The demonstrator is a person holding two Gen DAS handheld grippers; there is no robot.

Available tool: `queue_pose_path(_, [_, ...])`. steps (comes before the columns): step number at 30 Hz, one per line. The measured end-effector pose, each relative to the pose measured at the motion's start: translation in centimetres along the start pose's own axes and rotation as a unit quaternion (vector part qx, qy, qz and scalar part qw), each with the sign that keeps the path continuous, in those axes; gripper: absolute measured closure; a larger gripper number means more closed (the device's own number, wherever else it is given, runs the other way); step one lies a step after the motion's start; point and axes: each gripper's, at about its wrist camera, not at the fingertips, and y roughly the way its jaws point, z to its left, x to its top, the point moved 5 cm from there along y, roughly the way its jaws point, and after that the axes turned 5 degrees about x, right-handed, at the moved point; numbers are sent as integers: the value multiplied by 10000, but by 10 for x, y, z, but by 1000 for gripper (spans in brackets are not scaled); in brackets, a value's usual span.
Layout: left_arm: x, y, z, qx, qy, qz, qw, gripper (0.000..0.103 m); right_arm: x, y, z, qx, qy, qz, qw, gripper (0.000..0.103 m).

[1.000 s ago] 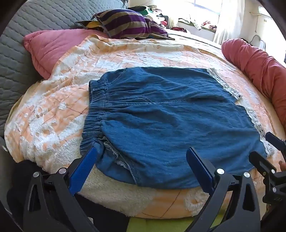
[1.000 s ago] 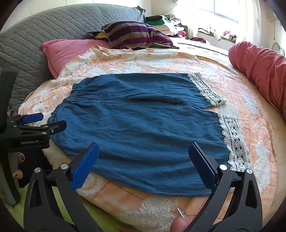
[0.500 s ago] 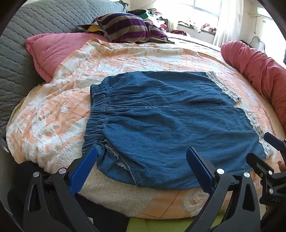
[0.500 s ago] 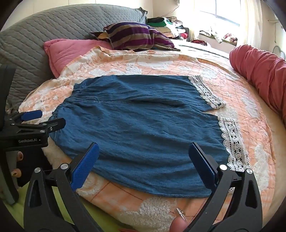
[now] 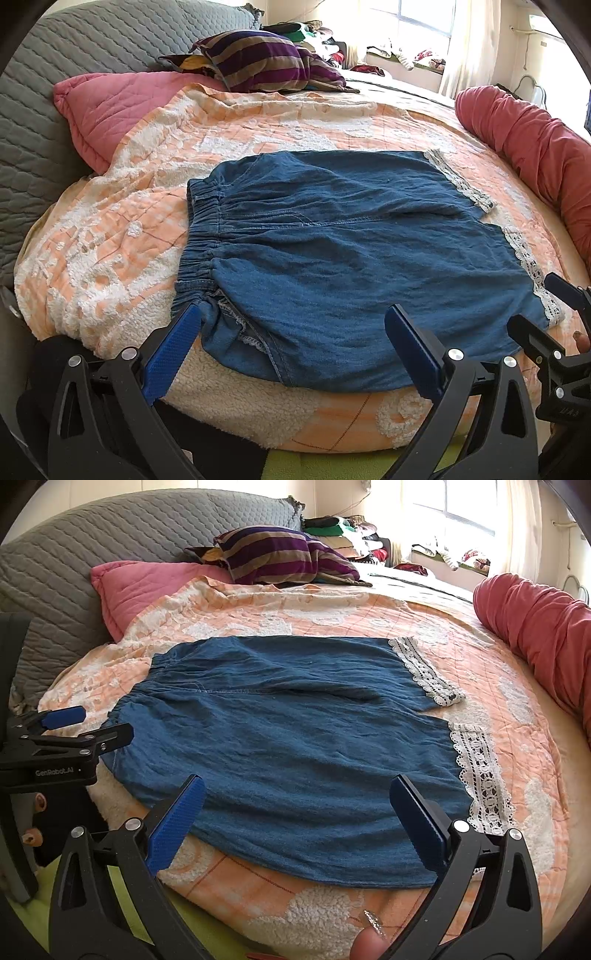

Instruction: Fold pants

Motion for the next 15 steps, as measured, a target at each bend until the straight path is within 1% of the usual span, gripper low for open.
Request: queue_pose_path(15, [0,-1,1,11,3,-7,10000,4,-3,1,0,27,34,61,10000,9])
